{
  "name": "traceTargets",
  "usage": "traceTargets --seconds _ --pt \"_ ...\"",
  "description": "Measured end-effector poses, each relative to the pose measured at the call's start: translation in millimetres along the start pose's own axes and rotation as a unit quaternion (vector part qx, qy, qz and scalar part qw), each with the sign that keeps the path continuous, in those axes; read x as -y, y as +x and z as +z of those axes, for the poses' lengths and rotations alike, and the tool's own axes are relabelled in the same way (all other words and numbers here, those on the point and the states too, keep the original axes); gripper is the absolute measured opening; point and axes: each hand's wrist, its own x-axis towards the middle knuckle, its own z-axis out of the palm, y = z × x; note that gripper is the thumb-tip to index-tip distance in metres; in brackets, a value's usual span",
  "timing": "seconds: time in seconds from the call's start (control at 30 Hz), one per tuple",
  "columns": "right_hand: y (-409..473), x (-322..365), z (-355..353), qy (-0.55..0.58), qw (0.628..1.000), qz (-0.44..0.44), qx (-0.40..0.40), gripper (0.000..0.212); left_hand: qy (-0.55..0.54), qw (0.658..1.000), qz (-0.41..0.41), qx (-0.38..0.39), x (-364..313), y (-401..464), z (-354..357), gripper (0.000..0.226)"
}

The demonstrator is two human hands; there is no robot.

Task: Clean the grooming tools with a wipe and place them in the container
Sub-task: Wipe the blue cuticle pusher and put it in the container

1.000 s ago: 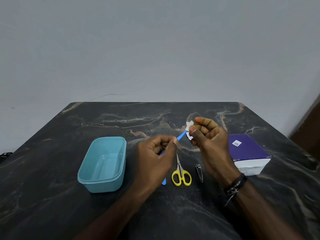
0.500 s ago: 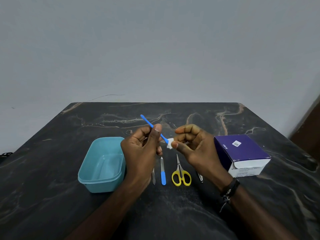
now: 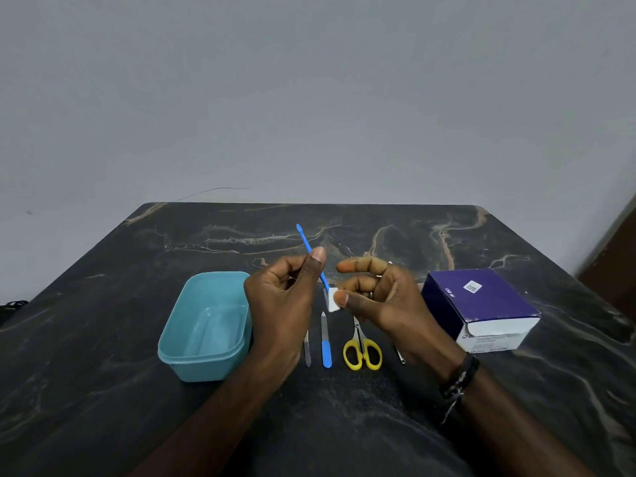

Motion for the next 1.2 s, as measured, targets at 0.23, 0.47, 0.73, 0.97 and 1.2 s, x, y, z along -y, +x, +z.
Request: traceTargets --seconds 0.23,0.47,0.73,0.97,1.2 --pt "1.5 1.5 -0.8 0.008 1.0 0.016 0.001 0.034 0.009 1.0 -0.027 0.011 -1.9 -1.1 1.8 0.017" --pt "4.0 0.2 -5.9 -0.01 0.999 0.036 -0.018 0.03 -0.008 1.0 -0.022 -0.017 3.4 0.9 1.2 0.021" --pt "5.4 0.6 -11.2 -0.028 0.999 0.042 -0.009 0.034 -0.017 0.998 -0.001 -0.053 4.0 3.3 1.0 0.019" --pt "5.1 0.9 -10.0 -0.014 0.999 0.032 -0.014 0.033 0.009 1.0 -0.013 -0.018 7.7 -1.5 2.9 0.02" --pt "2.8 2.4 -2.7 -0.015 0.999 0.039 0.016 0.041 0.02 0.999 -0.02 -0.015 7.3 -2.7 4.0 0.021"
